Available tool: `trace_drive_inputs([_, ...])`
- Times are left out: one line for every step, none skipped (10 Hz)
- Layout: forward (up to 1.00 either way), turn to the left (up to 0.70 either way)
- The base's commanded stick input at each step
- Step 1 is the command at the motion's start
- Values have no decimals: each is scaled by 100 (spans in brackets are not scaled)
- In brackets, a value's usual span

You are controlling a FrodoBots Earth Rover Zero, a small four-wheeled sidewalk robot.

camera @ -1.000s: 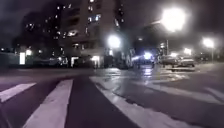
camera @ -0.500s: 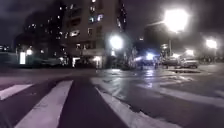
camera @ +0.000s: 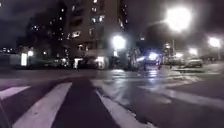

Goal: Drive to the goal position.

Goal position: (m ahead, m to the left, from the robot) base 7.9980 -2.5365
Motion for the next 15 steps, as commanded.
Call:
trace_drive_inputs([45,0])
trace_drive_inputs([45,0])
trace_drive_inputs([45,0])
trace_drive_inputs([45,0])
trace_drive_inputs([45,0])
trace_drive_inputs([45,0])
trace_drive_inputs([45,0])
trace_drive_inputs([45,0])
trace_drive_inputs([45,0])
trace_drive_inputs([45,0])
trace_drive_inputs([45,0])
trace_drive_inputs([45,0])
trace_drive_inputs([45,0])
trace_drive_inputs([45,0])
trace_drive_inputs([45,0])
